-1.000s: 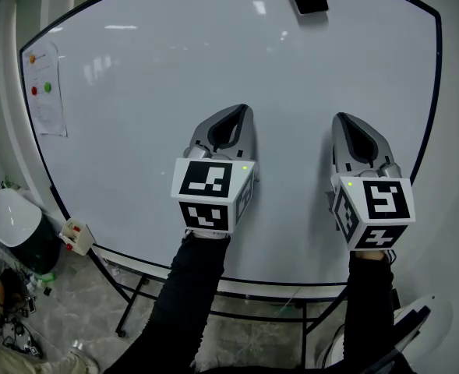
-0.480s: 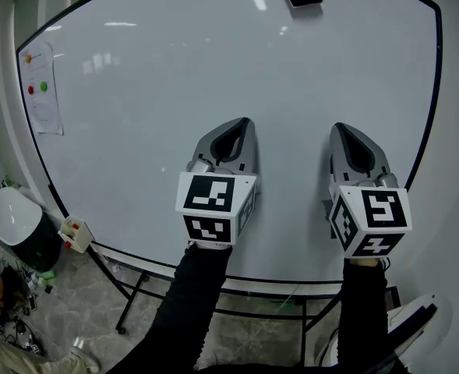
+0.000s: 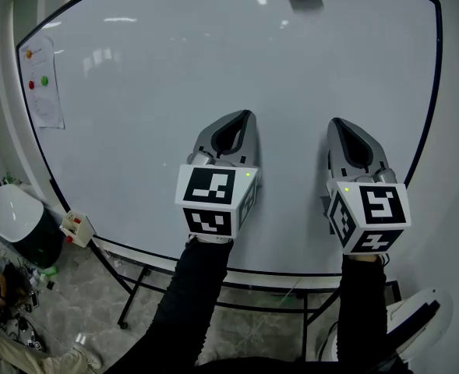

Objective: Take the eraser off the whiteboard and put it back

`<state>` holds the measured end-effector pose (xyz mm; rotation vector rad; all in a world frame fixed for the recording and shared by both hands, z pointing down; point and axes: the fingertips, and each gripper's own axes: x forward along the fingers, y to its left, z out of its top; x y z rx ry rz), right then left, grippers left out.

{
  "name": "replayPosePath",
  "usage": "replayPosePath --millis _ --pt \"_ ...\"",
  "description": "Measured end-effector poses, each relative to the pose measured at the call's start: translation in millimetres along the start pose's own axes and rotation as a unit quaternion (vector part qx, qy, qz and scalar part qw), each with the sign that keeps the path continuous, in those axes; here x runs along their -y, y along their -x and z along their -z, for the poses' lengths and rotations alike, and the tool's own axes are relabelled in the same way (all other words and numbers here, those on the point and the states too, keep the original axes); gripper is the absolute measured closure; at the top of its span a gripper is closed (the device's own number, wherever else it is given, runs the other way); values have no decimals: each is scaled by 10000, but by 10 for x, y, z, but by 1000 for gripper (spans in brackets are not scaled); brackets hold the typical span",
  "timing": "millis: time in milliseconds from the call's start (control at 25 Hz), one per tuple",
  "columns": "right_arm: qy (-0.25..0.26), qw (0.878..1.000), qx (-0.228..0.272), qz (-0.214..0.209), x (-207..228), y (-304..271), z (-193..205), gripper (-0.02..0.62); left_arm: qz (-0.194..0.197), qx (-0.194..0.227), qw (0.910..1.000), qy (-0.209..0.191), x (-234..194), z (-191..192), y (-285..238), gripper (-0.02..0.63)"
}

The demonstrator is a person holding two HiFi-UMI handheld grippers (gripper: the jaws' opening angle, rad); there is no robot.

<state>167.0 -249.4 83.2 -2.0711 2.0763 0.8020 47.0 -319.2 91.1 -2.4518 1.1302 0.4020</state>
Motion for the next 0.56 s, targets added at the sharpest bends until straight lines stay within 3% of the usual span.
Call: replayPosePath --millis 560 --pt "45 10000 4 -16 -72 18 -109 588 -121 8 9999 59 -122 -38 118 600"
